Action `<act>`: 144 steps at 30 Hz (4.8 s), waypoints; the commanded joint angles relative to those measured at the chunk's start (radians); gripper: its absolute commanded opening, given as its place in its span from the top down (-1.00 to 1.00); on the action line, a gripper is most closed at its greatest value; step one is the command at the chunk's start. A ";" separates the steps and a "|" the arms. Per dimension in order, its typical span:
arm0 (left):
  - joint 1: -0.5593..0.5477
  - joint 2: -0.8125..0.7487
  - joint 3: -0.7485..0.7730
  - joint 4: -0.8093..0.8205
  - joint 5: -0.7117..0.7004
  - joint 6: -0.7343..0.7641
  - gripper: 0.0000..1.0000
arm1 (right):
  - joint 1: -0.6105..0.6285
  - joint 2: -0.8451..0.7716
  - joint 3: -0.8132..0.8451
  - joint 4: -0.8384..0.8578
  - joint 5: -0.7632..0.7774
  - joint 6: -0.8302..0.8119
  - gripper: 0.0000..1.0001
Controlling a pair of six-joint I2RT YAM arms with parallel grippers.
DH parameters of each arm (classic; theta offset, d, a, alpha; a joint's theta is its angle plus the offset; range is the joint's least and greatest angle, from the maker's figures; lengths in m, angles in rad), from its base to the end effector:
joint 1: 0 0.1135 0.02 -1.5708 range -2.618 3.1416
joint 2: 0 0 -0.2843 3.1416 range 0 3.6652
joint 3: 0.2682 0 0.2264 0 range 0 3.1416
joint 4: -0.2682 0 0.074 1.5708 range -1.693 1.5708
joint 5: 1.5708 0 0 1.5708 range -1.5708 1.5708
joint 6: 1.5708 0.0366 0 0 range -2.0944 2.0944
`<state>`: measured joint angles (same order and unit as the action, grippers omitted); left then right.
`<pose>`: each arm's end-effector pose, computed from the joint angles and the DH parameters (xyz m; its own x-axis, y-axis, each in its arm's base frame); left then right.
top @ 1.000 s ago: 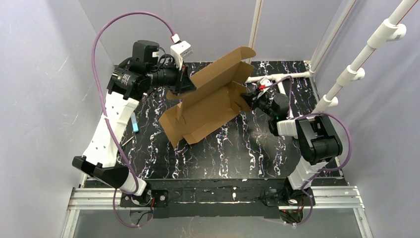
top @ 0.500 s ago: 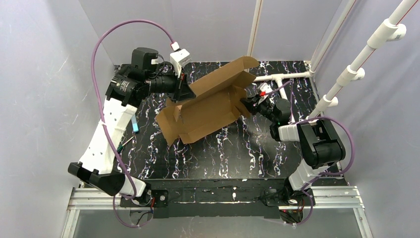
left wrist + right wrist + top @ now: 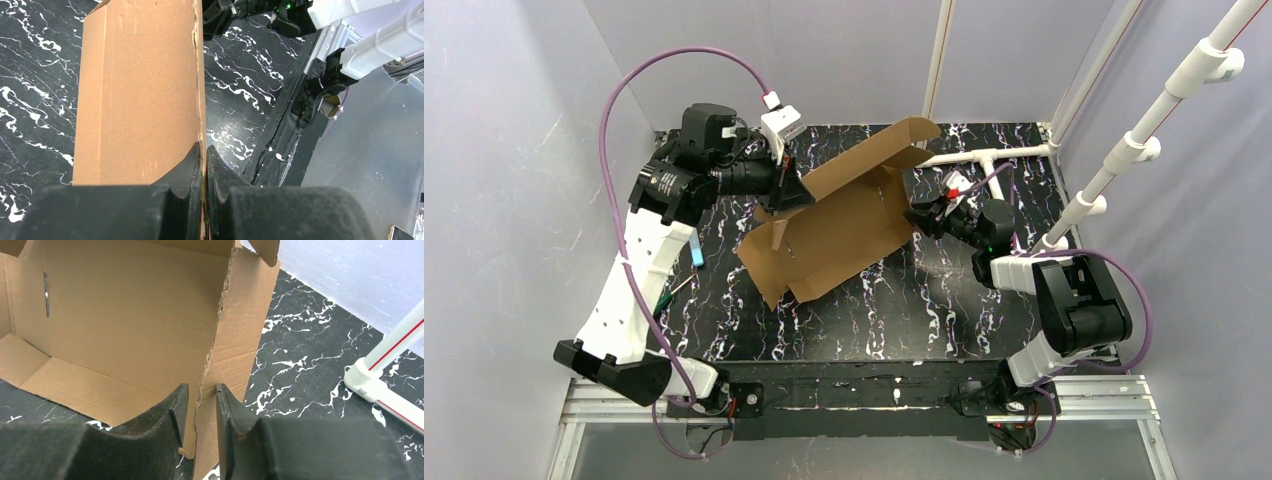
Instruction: Fold the paper box
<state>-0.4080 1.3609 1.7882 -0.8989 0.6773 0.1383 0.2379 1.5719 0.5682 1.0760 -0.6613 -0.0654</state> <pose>0.1983 -0.1107 0.4901 -0.2998 0.2466 -0.9216 0.8713 0.4642 -0.1592 0.2773 0.0904 0.2533 0.1211 -0.0237 -0.9924 -0.7750 0.6224 -0.1094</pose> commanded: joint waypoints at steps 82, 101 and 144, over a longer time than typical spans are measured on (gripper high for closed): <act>-0.040 -0.172 -0.102 0.013 0.084 0.134 1.00 | 0.002 -0.060 0.111 -0.340 -0.145 -0.141 -0.69; -0.112 -0.100 0.004 -0.003 -0.035 0.170 1.00 | 0.066 0.111 0.159 -0.019 0.096 -0.107 -0.72; -0.111 0.046 -0.013 0.077 0.069 -0.203 1.00 | 0.056 0.489 0.160 0.567 0.139 0.086 -0.86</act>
<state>-0.5343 1.3914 1.7317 -0.8402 0.6830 -0.0074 0.2840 2.0434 0.6823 1.4487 -0.5472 0.0082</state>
